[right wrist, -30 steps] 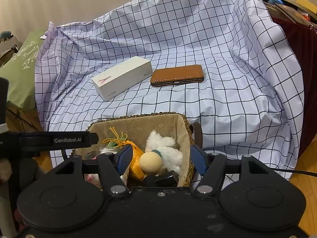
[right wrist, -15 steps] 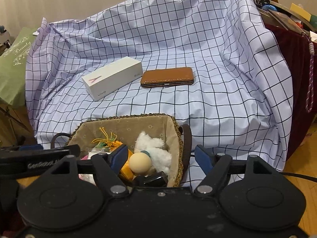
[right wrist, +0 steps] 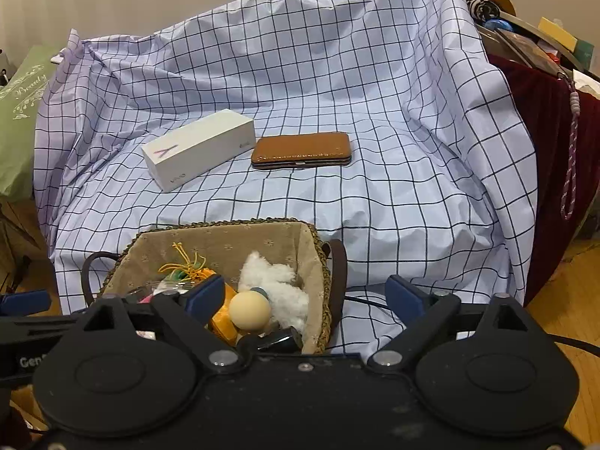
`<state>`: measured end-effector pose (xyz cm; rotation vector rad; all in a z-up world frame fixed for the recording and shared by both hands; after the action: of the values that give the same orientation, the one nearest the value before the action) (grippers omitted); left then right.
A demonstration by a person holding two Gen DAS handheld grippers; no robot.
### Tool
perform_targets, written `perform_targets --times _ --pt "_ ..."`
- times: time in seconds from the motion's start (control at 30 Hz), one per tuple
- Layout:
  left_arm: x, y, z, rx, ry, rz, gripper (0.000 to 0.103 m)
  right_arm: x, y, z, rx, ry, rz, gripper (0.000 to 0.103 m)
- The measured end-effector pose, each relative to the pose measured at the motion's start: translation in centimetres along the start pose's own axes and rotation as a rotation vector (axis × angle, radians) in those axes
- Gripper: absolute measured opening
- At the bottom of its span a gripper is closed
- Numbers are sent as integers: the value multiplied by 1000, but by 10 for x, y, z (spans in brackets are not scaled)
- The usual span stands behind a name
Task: Organize soft objects
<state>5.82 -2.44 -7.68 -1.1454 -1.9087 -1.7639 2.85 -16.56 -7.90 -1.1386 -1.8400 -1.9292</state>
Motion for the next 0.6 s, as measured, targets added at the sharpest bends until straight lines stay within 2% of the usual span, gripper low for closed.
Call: perform_targets --times 0.23,0.6 --pt "2 -2 3 18 10 -8 95 -3 -1 -2 -2 -17 15 103" --pt "-1 -5 7 41 26 15 96 -5 -2 -4 9 -54 27 103"
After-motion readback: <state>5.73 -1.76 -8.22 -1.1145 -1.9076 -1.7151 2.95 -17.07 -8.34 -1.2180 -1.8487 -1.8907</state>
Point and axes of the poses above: each gripper's, at about its wrist camera, not at the fingertips, and x roughly against the way its jaws point, z to its left, y to its top, the point moved 6 cm from there along -x, roughly the way its jaws point, and after that the axes turned 14 degrees about -y, right-handed, at the moved point
